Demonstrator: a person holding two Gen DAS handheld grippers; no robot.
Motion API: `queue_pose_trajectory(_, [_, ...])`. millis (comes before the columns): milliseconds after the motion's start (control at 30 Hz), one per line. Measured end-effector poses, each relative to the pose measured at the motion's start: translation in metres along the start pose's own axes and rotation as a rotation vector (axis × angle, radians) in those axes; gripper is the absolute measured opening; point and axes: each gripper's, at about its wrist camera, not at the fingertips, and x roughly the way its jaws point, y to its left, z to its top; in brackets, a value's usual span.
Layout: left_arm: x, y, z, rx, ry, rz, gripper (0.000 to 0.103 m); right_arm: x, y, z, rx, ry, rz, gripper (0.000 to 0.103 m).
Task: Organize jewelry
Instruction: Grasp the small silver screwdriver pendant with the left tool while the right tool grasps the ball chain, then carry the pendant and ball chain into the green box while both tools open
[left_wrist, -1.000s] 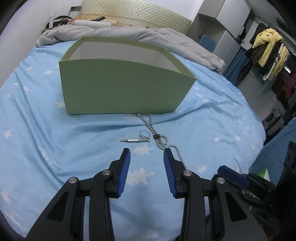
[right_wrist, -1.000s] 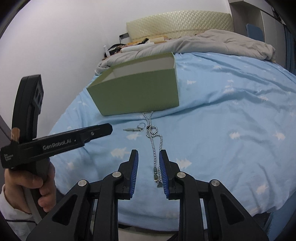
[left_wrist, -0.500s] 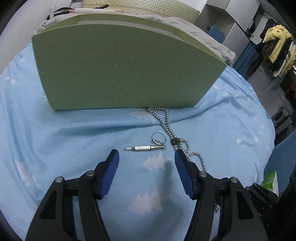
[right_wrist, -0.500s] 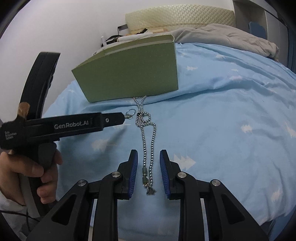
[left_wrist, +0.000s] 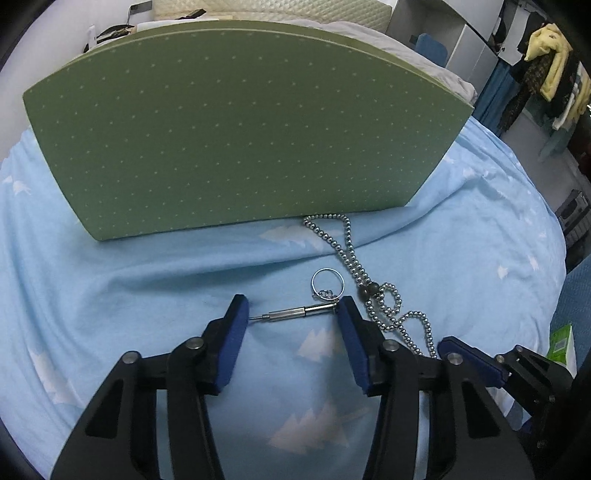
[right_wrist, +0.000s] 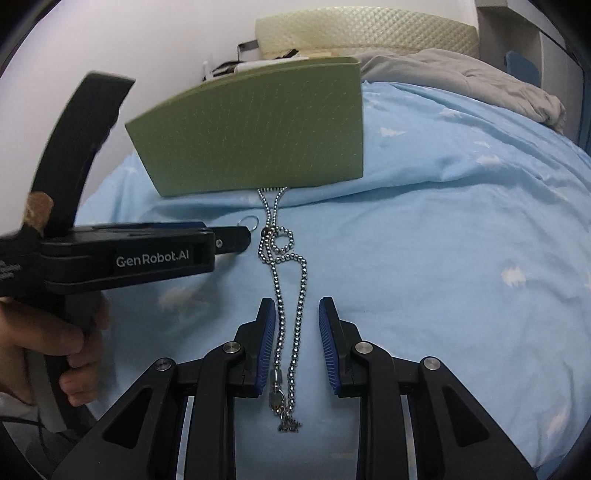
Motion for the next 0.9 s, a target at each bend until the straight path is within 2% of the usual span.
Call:
queue_pose_trajectory(200, [0.000, 0.000, 0.000, -0.004, 0.000, 0.006, 0.051, 0.008, 0.003, 0.005, -0.020, 0.018, -0.018, 0.021])
queue_pose_trajectory(267, [0.000, 0.002, 0.000, -0.007, -0.001, 0.002, 0.050, 0.010, 0.005, 0.007, -0.030, 0.021, -0.027, 0.014])
queue_pose_trajectory(300, [0.000, 0.001, 0.000, -0.009, -0.002, -0.001, 0.050, 0.010, 0.006, 0.008, -0.031, 0.024, -0.029, 0.007])
queue_pose_trajectory(433, [-0.004, 0.005, 0.001, -0.024, -0.004, -0.013, 0.050, 0.008, 0.005, 0.012, -0.013, 0.021, -0.024, 0.002])
queue_pose_trajectory(633, [-0.019, 0.007, 0.004, -0.038, -0.022, -0.025, 0.050, -0.005, 0.004, 0.016, 0.021, 0.001, -0.011, 0.002])
queue_pose_trajectory(900, [-0.064, 0.003, 0.006, -0.043, -0.070, -0.028, 0.050, -0.043, 0.016, 0.030, 0.019, -0.079, 0.003, 0.002])
